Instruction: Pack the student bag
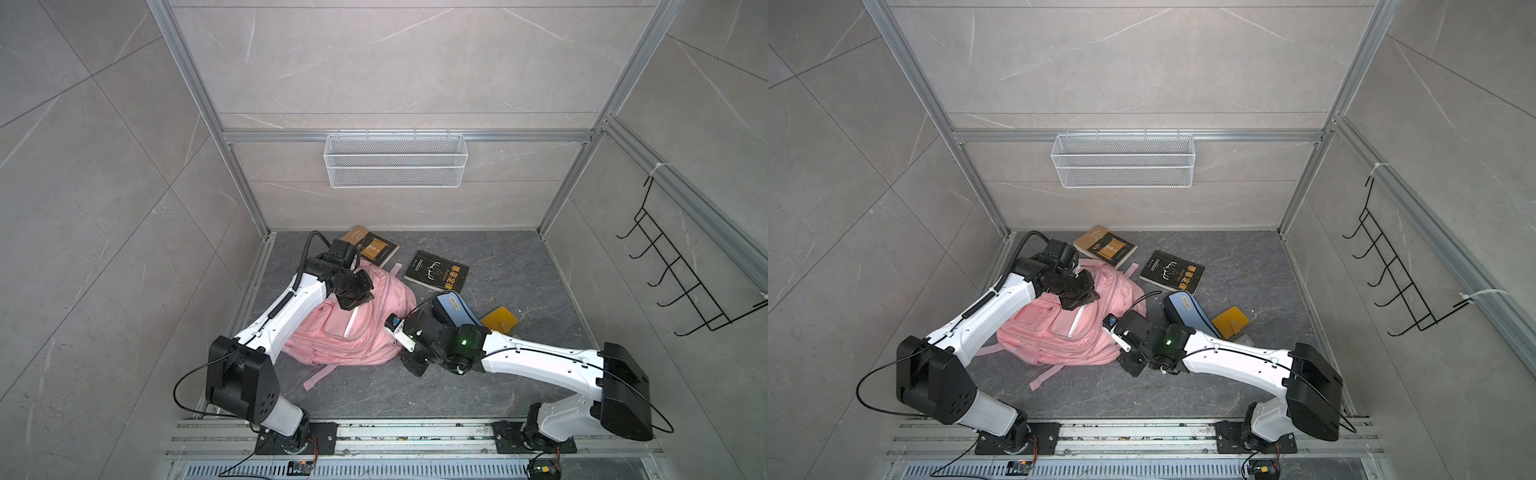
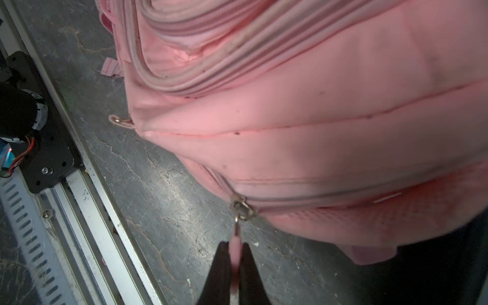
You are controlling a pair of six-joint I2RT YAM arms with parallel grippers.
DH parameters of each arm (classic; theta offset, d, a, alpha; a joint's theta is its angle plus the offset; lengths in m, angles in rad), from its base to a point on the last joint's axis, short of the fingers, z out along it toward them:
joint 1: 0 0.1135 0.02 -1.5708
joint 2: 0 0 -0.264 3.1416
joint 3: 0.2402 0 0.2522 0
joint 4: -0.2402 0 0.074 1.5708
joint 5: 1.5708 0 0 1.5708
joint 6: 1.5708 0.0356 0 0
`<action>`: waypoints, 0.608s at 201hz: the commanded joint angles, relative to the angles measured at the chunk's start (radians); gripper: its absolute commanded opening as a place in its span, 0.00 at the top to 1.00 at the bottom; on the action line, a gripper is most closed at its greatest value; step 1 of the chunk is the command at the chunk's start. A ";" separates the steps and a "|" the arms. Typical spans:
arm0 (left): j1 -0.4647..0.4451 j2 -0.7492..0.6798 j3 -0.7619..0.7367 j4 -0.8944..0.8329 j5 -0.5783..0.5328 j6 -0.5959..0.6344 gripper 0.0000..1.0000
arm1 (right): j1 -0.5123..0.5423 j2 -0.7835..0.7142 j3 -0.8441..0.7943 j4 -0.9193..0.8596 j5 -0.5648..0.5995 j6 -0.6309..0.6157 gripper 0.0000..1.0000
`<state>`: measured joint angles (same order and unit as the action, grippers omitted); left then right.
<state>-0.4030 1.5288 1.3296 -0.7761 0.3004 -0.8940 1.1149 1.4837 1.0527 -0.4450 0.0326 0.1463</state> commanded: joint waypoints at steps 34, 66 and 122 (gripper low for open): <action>0.042 -0.039 -0.034 0.242 0.051 -0.219 1.00 | 0.039 -0.002 -0.103 0.188 -0.014 0.156 1.00; 0.059 -0.048 0.004 0.154 0.046 -0.109 0.94 | 0.016 -0.095 -0.201 0.242 0.009 0.232 1.00; 0.167 0.032 0.172 -0.218 -0.003 0.406 0.14 | -0.109 -0.243 -0.282 0.197 -0.021 0.254 1.00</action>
<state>-0.3038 1.5314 1.4490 -0.8066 0.3428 -0.7750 1.0561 1.3006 0.7837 -0.2382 0.0368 0.3752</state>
